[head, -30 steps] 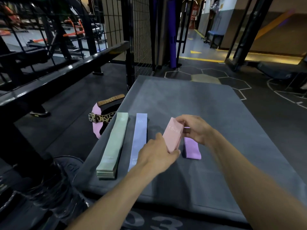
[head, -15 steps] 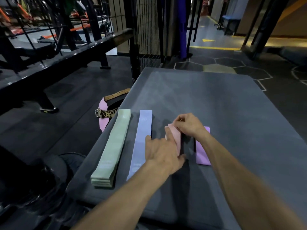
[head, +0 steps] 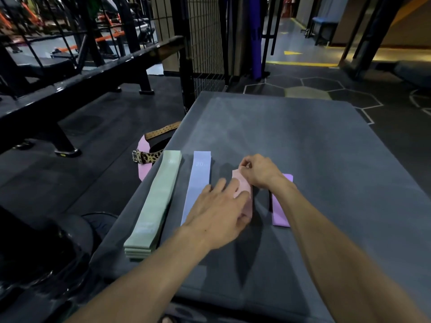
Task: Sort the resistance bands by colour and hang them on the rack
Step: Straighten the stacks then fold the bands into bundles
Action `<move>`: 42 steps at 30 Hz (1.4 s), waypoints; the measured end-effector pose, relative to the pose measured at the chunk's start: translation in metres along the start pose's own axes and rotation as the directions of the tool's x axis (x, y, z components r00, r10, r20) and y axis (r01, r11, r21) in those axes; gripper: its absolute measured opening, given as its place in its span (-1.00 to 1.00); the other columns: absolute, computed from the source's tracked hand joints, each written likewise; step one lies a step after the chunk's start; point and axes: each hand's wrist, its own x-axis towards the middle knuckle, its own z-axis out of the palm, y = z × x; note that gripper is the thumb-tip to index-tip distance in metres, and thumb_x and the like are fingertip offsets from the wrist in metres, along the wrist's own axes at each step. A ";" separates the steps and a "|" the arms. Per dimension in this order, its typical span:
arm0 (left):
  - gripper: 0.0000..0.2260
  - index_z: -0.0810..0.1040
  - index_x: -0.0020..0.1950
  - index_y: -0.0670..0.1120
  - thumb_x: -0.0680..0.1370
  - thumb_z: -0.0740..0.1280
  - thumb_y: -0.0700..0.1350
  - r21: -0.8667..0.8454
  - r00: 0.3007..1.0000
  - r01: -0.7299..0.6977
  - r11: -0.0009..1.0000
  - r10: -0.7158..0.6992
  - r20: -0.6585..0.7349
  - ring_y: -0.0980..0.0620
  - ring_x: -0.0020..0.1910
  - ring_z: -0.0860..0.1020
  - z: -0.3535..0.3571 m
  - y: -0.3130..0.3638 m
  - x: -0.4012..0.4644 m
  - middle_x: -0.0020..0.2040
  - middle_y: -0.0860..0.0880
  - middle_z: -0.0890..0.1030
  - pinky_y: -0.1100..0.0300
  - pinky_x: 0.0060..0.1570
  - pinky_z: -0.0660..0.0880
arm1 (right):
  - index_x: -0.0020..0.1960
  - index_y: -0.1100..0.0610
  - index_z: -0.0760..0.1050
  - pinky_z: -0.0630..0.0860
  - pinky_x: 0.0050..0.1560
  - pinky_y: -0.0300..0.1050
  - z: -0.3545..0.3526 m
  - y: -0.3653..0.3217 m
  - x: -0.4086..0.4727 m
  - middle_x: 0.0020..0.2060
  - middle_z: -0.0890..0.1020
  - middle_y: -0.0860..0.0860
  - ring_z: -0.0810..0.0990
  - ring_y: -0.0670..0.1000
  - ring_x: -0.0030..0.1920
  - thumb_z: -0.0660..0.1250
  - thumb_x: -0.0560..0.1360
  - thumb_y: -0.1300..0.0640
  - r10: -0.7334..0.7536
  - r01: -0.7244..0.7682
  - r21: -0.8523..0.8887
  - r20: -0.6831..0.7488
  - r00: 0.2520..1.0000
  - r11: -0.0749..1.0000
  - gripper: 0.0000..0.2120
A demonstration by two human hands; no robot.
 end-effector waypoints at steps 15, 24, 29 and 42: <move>-0.55 0.30 0.51 0.07 0.63 0.25 0.11 -0.224 0.958 -0.238 0.945 0.266 0.104 0.08 0.47 0.28 0.015 -0.018 -0.016 0.51 0.13 0.30 0.04 0.38 0.34 | -0.17 -0.08 0.59 0.60 0.05 -0.04 -0.004 0.001 0.004 -0.09 0.72 0.04 0.65 0.14 -0.03 0.29 0.48 0.08 -0.057 0.056 -0.109 -0.006 0.998 0.993 -0.87; -0.63 0.41 0.40 0.06 0.61 0.29 0.08 -0.340 0.975 -0.190 0.921 0.218 0.045 0.06 0.37 0.35 0.014 -0.018 -0.016 0.40 0.14 0.41 0.05 0.31 0.40 | -0.03 -0.06 0.70 0.59 0.00 -0.01 -0.001 0.004 -0.002 -0.04 0.73 0.03 0.64 0.14 0.01 0.36 0.49 0.04 -0.072 0.060 -0.190 -0.058 0.996 0.980 -0.86; -0.55 0.39 0.27 0.04 0.53 0.26 0.30 -0.266 0.989 0.142 0.954 -0.147 0.001 -0.05 0.15 0.48 0.006 -0.002 -0.011 0.22 0.08 0.44 0.02 0.03 0.48 | -0.01 -0.04 0.70 0.58 0.00 -0.04 -0.003 0.004 -0.002 -0.05 0.73 0.05 0.65 0.15 0.02 0.38 0.51 0.03 -0.083 0.071 -0.200 -0.052 0.995 0.977 -0.87; -0.44 0.25 0.27 -0.11 0.51 0.25 0.28 -0.058 0.938 0.347 0.936 -0.347 0.012 -0.18 -0.04 0.63 0.018 0.028 0.010 0.01 -0.08 0.65 0.00 -0.12 0.29 | 0.02 0.08 0.69 0.42 -0.12 -0.17 -0.012 0.006 0.003 -0.06 0.72 0.07 0.62 0.06 -0.08 0.34 0.56 0.09 -0.046 0.050 -0.087 0.056 0.997 0.995 -0.83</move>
